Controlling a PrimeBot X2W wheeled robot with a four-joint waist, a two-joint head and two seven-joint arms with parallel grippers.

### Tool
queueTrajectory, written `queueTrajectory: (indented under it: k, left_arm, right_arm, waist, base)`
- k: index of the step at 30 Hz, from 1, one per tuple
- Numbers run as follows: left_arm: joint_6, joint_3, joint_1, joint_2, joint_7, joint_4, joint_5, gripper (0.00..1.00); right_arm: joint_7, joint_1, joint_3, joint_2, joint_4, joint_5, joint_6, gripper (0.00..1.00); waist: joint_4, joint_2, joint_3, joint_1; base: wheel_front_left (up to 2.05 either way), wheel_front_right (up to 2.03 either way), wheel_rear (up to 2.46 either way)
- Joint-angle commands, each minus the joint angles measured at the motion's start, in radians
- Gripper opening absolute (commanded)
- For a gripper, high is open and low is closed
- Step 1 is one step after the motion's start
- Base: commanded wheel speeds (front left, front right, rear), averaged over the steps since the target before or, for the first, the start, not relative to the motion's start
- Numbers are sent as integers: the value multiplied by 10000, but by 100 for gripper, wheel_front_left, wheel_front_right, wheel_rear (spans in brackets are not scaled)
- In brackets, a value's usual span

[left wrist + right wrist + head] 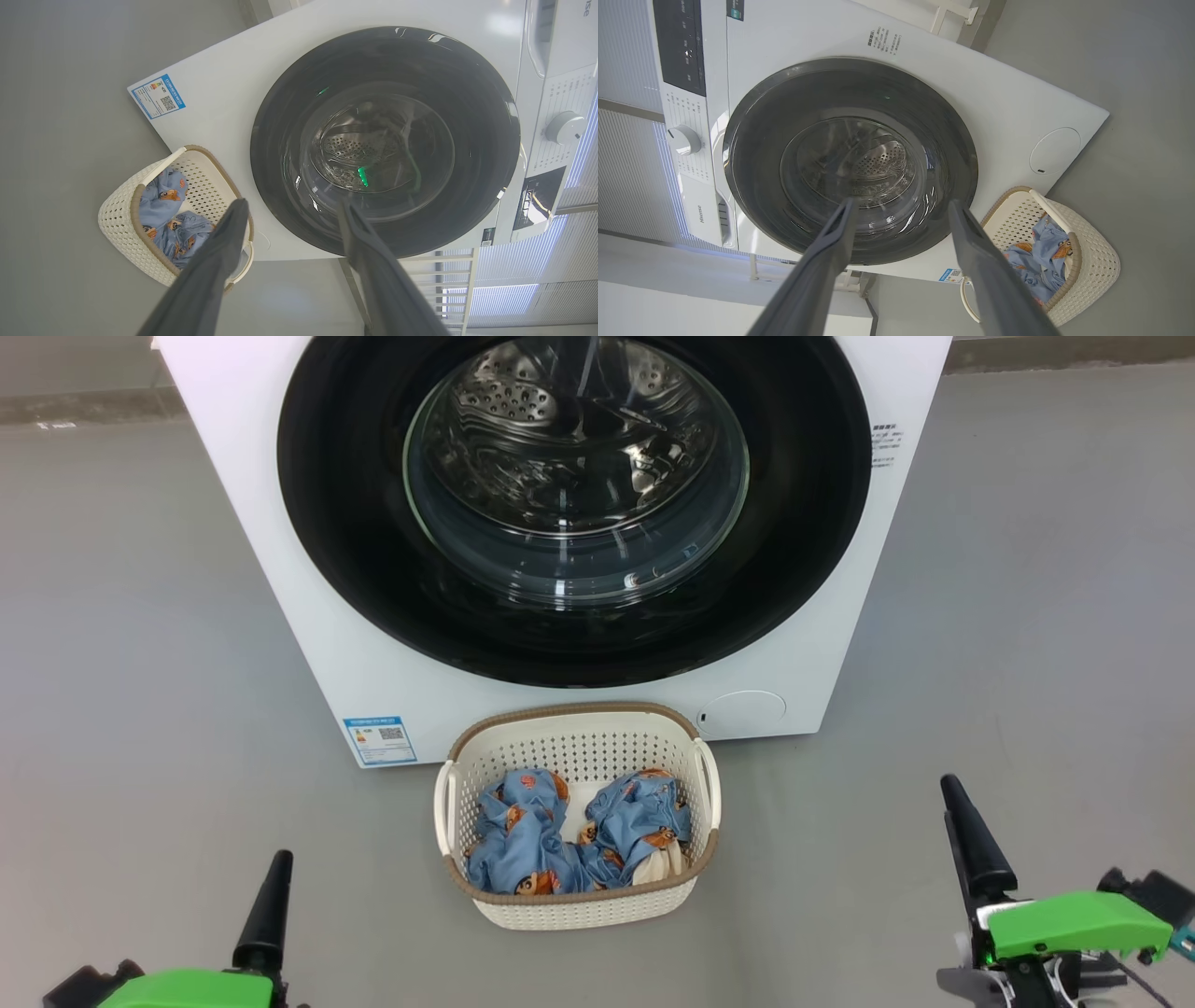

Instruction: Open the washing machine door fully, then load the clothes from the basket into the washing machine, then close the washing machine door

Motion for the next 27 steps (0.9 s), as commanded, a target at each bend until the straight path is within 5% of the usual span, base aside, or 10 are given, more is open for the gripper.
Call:
queueTrajectory:
  k: [1, 27]
  left_arm:
    - [-54, 59, -562, 284, -116, -350, 248, 100]
    - [-72, -469, -746, 767, -853, -597, 3877, 100]
  right_arm:
    - [-126, -529, 207, -197, -296, -305, 5, 100]
    - [-857, -1096, 1154, -543, 94, -3589, 8, 100]
  waist:
    - [1, 0, 1, -2]
    - [10, 0, 45, -2]
  base:
    - [0, 0, 0]
    - [0, 0, 0]
